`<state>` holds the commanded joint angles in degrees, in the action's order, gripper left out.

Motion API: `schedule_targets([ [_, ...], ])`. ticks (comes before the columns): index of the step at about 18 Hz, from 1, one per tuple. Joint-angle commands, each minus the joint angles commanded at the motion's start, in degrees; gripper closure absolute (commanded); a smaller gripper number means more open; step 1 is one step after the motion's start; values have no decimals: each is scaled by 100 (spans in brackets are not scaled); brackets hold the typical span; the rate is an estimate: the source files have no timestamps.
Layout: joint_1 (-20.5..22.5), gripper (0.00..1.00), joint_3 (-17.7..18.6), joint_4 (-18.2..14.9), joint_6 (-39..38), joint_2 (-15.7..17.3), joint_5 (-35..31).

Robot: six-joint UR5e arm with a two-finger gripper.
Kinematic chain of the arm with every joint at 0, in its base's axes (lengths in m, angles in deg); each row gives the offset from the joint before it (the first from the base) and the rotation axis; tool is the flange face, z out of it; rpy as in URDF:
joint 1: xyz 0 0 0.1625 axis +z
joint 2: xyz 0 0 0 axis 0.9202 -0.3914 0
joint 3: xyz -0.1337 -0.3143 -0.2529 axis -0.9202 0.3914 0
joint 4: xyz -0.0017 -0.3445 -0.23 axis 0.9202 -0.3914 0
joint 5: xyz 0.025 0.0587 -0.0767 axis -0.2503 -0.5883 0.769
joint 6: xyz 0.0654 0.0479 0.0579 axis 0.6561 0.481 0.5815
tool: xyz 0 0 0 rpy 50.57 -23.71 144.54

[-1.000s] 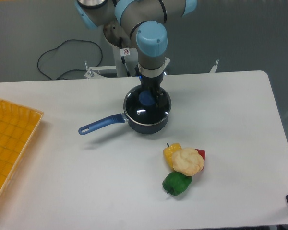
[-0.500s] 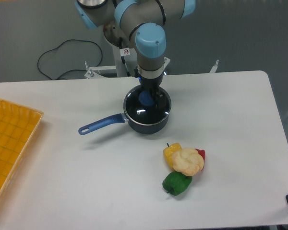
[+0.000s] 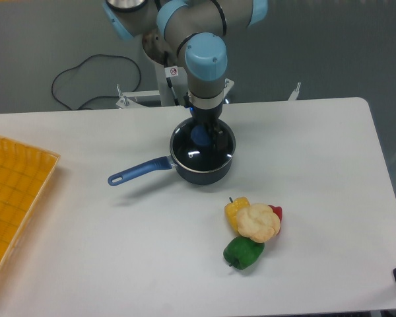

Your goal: Open the lid

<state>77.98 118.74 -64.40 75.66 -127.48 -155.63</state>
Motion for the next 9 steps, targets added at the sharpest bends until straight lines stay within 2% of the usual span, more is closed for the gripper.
schedule_targets([
  [4, -9, 4, 0, 0, 0, 0, 0],
  [9, -35, 17, 9, 0, 9, -9, 0],
])
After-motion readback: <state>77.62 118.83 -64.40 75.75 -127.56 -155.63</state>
